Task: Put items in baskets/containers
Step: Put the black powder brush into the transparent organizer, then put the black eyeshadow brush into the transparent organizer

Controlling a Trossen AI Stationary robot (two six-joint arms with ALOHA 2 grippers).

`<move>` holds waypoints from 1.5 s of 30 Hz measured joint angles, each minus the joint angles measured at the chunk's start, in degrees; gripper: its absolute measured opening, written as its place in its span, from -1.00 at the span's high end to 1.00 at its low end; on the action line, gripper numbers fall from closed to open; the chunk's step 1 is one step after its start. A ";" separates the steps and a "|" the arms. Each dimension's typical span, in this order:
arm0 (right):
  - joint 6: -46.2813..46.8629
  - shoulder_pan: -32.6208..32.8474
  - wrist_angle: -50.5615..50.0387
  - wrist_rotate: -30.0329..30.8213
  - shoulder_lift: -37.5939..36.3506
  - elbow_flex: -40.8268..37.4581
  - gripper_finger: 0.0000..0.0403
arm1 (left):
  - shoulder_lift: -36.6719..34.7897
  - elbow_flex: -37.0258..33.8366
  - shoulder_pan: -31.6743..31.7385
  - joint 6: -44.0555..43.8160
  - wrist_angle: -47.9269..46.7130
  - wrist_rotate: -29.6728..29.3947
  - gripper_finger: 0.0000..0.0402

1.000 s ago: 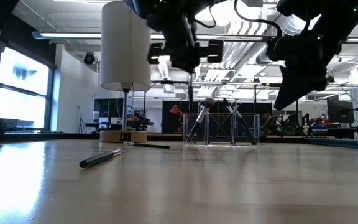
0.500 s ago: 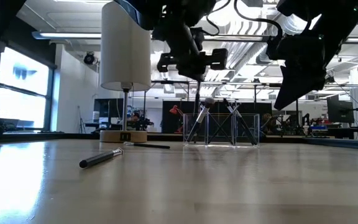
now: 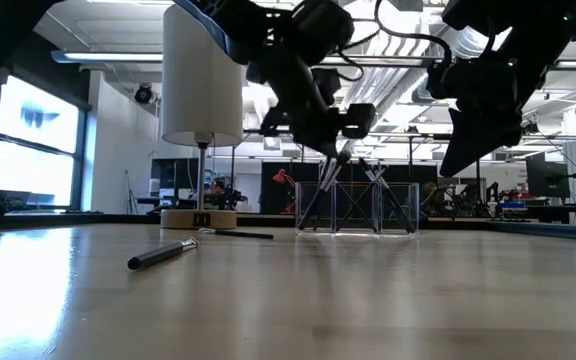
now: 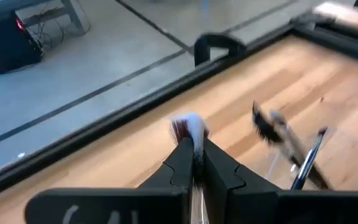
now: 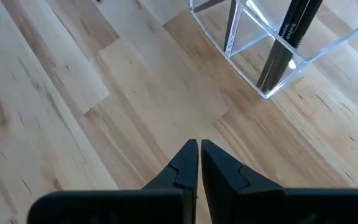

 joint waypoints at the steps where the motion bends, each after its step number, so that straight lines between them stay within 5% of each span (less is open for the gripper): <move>1: -0.23 -0.03 -0.02 -0.10 0.00 0.00 0.93 | -0.07 0.05 0.02 0.00 0.41 0.00 0.94; 15: -0.38 -0.04 0.01 -0.20 0.00 0.00 0.98 | -0.22 0.17 0.03 0.15 0.27 2.89 0.32; 20: -0.82 -0.04 0.01 -0.18 0.00 0.00 0.98 | -1.22 2.76 0.00 6.90 -5.25 3.91 0.19; 27: -2.26 -0.04 0.21 0.08 0.00 0.00 0.97 | -3.96 18.34 -0.92 5.83 -29.60 4.89 0.18; 33: -4.01 -0.04 0.44 -1.15 0.00 0.00 0.99 | -4.20 33.46 -2.38 1.19 -47.90 16.08 0.18; 40: -8.26 -0.02 0.16 -6.62 0.00 0.00 0.98 | -4.09 35.45 -6.57 -6.26 -51.96 29.73 0.22; 45: -10.51 0.00 0.12 -9.36 0.00 0.00 0.99 | -4.09 34.15 -11.50 -12.30 -56.96 34.37 0.55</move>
